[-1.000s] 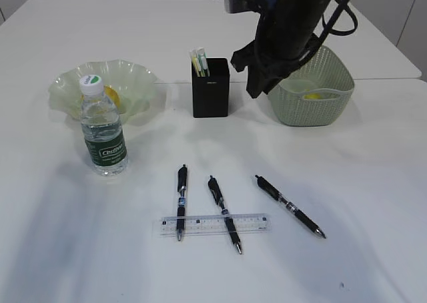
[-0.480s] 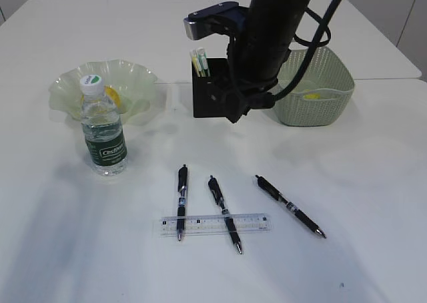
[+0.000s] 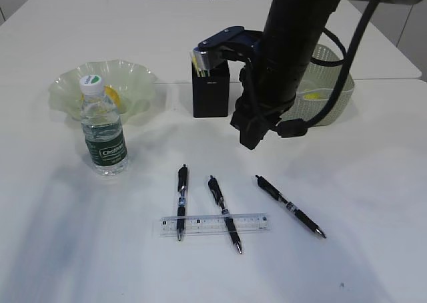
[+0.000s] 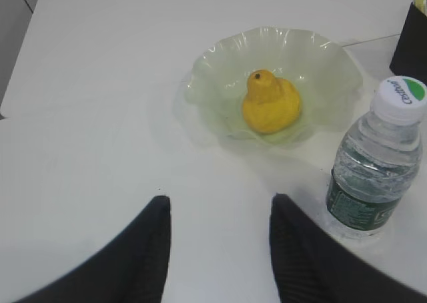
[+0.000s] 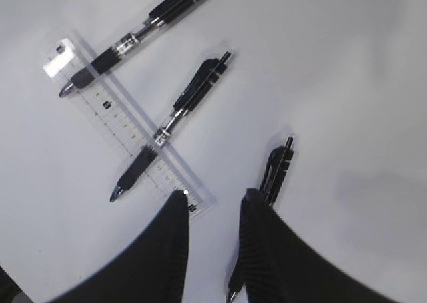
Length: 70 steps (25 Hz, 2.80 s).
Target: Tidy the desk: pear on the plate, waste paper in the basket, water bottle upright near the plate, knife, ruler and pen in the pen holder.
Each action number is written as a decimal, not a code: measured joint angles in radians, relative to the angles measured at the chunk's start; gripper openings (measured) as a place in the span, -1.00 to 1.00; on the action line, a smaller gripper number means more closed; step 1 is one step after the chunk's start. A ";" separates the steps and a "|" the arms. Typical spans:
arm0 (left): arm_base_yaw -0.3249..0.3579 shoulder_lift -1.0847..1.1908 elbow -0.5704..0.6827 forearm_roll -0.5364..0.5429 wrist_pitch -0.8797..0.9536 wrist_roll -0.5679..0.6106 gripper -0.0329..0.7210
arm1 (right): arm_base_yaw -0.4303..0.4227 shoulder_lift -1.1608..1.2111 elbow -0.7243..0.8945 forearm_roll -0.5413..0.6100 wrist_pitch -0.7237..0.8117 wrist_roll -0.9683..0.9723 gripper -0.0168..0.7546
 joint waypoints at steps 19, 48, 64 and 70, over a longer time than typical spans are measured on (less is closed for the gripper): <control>0.000 0.000 0.000 0.000 0.028 0.000 -0.01 | 0.000 -0.083 0.056 0.071 -0.002 -0.056 -0.44; 0.002 0.000 0.000 0.045 0.028 0.000 -0.01 | 0.002 -0.086 0.089 0.086 -0.007 -0.346 -0.44; 0.002 0.000 0.000 0.048 0.028 0.000 -0.01 | 0.016 -0.086 0.161 0.056 -0.012 -0.712 -0.44; 0.002 0.000 0.000 0.048 0.028 0.000 -0.01 | 0.105 -0.079 0.161 -0.007 -0.012 -0.703 -0.44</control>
